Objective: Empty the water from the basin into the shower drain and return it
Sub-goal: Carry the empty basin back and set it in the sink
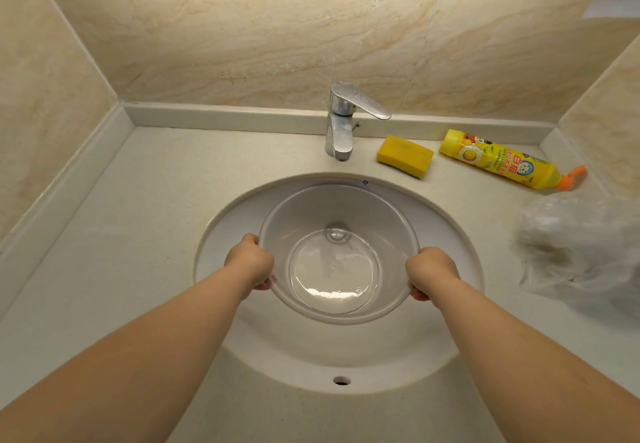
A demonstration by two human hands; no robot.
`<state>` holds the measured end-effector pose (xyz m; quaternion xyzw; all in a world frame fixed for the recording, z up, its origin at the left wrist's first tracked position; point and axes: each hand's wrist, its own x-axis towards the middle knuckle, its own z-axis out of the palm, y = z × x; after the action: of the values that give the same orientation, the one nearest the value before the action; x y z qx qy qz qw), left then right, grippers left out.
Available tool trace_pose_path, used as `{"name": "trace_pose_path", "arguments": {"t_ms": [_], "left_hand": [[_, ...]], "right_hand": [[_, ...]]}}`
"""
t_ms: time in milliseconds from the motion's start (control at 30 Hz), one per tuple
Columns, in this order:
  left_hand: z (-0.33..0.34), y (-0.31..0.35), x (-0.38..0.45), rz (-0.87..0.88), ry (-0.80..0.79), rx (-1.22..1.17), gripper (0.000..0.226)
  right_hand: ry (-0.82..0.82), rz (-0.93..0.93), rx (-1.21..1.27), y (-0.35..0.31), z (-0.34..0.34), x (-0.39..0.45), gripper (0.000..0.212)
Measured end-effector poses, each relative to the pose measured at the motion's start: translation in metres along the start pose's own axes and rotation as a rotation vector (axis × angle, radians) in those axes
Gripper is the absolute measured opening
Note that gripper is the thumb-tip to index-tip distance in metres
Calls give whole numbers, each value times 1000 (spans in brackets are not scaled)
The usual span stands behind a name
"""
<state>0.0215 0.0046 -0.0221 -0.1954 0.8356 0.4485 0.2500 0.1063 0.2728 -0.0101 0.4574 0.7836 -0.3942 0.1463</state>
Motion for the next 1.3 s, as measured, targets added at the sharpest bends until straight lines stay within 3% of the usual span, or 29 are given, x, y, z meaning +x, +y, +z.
{"name": "trace_pose_path", "arguments": {"t_ms": [167,333,900,1300], "left_hand": [[-1,0,-1,-4,2,-8,34],[-1,-5,-3,-29,-6,-69,47],[-2,-4,-7,-41,7,-76,52],[-2,0,-2,1,6,-35,47]], "right_hand": [[-4,-9,1,-1,0,0,36],[-9,-19,-38,-5,1,5,37],[-43,40,35,-11,-2,1,39],[-27,50,121,-6,1,-8,26]]}}
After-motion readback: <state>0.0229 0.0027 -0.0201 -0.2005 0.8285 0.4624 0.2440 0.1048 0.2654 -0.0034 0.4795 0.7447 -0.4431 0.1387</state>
